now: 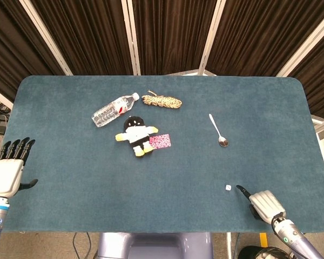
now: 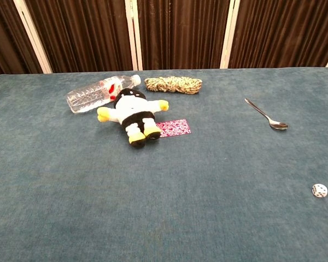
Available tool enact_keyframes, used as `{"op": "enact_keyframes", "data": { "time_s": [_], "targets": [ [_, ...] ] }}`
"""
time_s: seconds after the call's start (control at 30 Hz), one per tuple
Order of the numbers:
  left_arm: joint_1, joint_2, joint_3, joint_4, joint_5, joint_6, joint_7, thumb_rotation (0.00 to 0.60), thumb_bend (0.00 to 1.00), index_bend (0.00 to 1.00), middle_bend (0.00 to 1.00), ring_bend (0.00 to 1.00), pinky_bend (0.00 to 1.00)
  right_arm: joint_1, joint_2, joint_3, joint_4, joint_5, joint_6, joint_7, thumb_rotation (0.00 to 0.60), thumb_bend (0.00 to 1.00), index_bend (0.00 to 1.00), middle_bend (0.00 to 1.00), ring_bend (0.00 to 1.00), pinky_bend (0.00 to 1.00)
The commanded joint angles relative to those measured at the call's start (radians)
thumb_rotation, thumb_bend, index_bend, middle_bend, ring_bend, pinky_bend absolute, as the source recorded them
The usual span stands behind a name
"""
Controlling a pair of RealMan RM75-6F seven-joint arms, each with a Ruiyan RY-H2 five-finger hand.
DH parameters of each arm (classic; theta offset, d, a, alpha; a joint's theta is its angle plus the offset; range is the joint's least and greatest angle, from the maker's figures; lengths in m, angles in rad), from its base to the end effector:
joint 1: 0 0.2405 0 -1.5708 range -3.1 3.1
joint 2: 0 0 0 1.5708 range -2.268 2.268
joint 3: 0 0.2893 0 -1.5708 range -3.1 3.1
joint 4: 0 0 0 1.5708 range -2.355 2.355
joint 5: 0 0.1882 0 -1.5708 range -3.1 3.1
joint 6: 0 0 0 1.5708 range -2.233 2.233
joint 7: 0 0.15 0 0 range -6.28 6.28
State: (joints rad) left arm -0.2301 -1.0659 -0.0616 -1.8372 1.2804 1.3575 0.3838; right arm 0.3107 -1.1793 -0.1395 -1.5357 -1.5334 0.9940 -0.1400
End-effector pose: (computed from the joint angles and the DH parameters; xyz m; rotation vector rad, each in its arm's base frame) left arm -0.2975 0.2278 0.1846 -1.4788 -0.8492 -0.6814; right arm -0.3439 -0.2017 0.0933 1.9867 -1.0252 0.4575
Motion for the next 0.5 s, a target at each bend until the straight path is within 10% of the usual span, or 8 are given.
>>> {"op": "enact_keyframes", "data": {
  "time_s": [0.03,0.3,0.4,0.5],
  "targets": [
    [0.001,0.001,0.000,-0.001,0.001,0.001,-0.001,0.600,0.00,0.00,0.00,0.00,0.00,-0.006,0.011,0.000,-0.004,-0.005,0.017,0.014,0.600,0.70,0.00,0.74,0.74,1.00],
    [0.009,0.006,0.000,-0.001,0.023,0.019,-0.015,0.600,0.00,0.00,0.00,0.00,0.00,-0.031,0.084,0.026,-0.094,-0.074,0.169,0.055,0.600,0.69,0.00,0.74,0.74,0.97],
    [0.021,0.009,0.007,0.006,0.044,0.036,-0.034,0.600,0.00,0.00,0.00,0.00,0.00,-0.057,0.114,0.050,-0.140,-0.119,0.286,0.078,0.600,0.60,0.00,0.62,0.65,0.74],
    [0.041,0.019,0.021,0.015,0.068,0.055,-0.061,0.600,0.00,0.00,0.00,0.00,0.00,-0.093,0.129,0.070,-0.165,-0.173,0.417,0.102,0.600,0.17,0.00,0.23,0.23,0.30]
  ]
}}
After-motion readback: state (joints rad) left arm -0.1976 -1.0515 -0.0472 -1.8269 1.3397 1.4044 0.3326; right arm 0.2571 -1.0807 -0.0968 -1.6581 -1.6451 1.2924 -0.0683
